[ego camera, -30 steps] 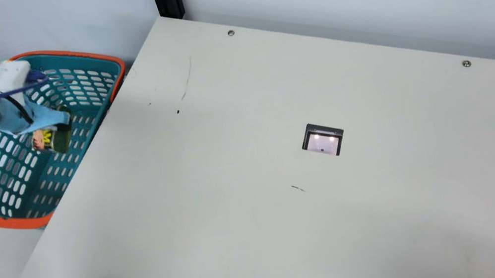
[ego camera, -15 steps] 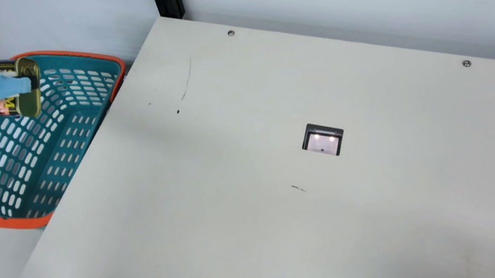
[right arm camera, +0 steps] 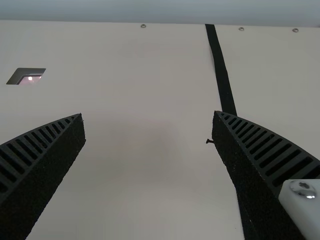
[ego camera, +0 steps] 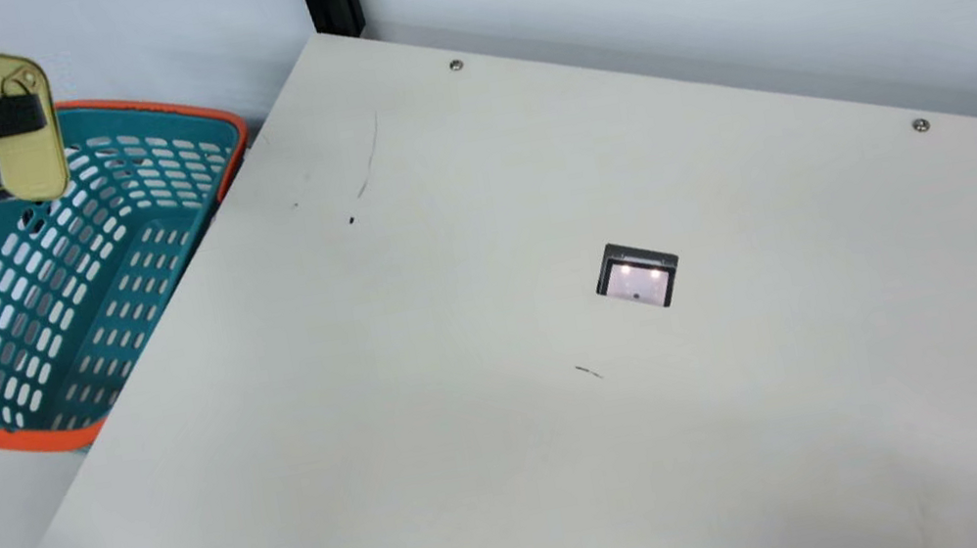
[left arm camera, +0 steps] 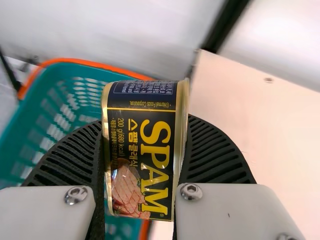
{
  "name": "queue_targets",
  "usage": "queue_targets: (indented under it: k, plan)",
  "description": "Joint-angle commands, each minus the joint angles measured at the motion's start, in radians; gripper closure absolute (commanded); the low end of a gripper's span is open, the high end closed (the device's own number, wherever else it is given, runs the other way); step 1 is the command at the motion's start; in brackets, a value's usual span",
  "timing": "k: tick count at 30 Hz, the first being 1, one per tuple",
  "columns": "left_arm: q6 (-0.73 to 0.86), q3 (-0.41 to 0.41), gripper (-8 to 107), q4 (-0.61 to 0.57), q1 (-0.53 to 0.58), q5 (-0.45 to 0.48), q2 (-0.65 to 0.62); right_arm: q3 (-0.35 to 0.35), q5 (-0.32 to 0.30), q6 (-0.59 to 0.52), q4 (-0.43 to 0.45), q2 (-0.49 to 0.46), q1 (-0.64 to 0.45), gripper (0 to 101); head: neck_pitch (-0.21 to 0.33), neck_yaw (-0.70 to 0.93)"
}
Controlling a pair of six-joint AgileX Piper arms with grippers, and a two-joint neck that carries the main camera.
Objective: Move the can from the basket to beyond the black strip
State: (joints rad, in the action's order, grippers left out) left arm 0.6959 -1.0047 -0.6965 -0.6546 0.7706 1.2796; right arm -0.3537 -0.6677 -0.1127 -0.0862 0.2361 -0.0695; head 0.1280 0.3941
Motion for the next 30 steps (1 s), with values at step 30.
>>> queue_targets:
  k: [30]
  plan:
    - [-0.455,-0.01,89,-0.064,0.167,0.449,0.064,0.0,0.0,0.0,0.0,0.0,0.0,0,0.03,0.016]
